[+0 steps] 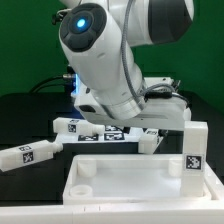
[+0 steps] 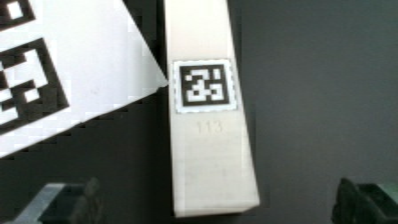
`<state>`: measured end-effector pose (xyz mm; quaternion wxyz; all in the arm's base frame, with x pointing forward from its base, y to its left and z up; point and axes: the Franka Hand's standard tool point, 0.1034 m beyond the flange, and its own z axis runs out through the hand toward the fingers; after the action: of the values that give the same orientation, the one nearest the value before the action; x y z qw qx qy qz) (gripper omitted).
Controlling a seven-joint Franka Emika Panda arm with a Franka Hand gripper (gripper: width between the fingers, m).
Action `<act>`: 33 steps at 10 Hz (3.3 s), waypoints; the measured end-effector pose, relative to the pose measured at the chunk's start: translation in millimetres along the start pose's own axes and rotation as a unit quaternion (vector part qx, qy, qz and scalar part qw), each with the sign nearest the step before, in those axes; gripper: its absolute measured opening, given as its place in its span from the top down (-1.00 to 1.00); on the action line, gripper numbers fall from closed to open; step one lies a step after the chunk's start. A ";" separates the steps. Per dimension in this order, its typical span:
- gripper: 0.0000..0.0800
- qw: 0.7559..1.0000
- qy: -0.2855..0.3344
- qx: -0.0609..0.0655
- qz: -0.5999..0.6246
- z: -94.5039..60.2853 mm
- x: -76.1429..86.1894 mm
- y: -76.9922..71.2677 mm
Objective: Assemble desk
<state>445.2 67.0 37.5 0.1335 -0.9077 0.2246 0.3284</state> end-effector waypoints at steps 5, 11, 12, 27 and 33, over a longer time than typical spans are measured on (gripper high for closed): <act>-0.62 0.999 -0.029 0.001 0.013 10.5 -8.1 -10.4; -0.62 0.998 -0.043 0.020 0.047 15.3 -8.4 -10.0; -0.62 0.997 -0.049 0.030 0.059 16.3 -6.8 -7.5; -0.62 0.992 -0.104 0.066 0.028 23.3 0.0 -5.7; -0.30 0.987 -0.136 0.064 0.051 38.5 -0.1 2.1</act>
Offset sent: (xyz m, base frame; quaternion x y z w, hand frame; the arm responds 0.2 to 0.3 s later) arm -0.0009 0.0317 -0.0026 0.0601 -0.1023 0.0196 0.9927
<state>423.4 80.3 8.5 0.2040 -0.8315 0.2709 0.4400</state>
